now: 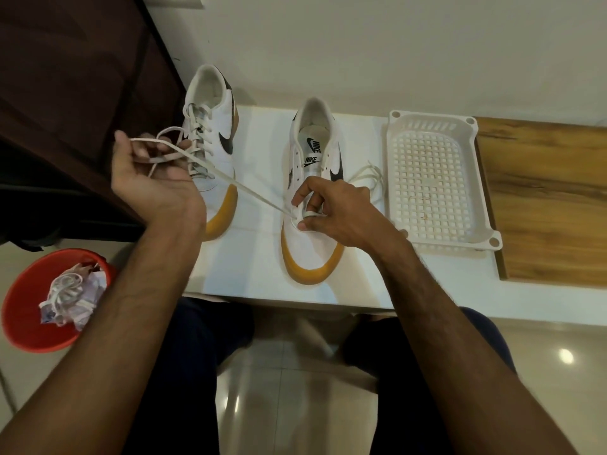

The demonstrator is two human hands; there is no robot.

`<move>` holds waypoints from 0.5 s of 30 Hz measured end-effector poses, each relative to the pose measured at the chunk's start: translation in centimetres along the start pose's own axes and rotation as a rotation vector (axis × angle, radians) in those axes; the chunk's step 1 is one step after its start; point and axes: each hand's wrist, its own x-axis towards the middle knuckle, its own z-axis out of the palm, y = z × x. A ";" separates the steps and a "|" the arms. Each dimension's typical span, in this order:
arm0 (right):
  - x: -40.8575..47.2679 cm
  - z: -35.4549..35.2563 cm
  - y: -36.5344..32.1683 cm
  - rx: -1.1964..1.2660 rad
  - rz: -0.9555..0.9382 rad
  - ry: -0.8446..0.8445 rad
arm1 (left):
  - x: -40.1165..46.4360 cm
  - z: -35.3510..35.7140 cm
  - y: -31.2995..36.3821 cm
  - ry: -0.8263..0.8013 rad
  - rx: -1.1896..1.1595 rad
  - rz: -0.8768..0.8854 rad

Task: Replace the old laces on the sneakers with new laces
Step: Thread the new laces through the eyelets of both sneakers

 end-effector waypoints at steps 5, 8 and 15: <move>-0.1 -0.2 0.1 0.014 -0.001 -0.018 | -0.3 -0.4 -0.7 -0.093 0.412 0.107; -0.2 -0.4 0.4 0.112 -0.010 -0.046 | -1.1 0.1 -1.7 -0.397 1.071 0.190; -1.6 -3.7 1.1 0.454 -0.045 -0.031 | -2.3 -0.7 -4.0 -0.790 2.074 0.737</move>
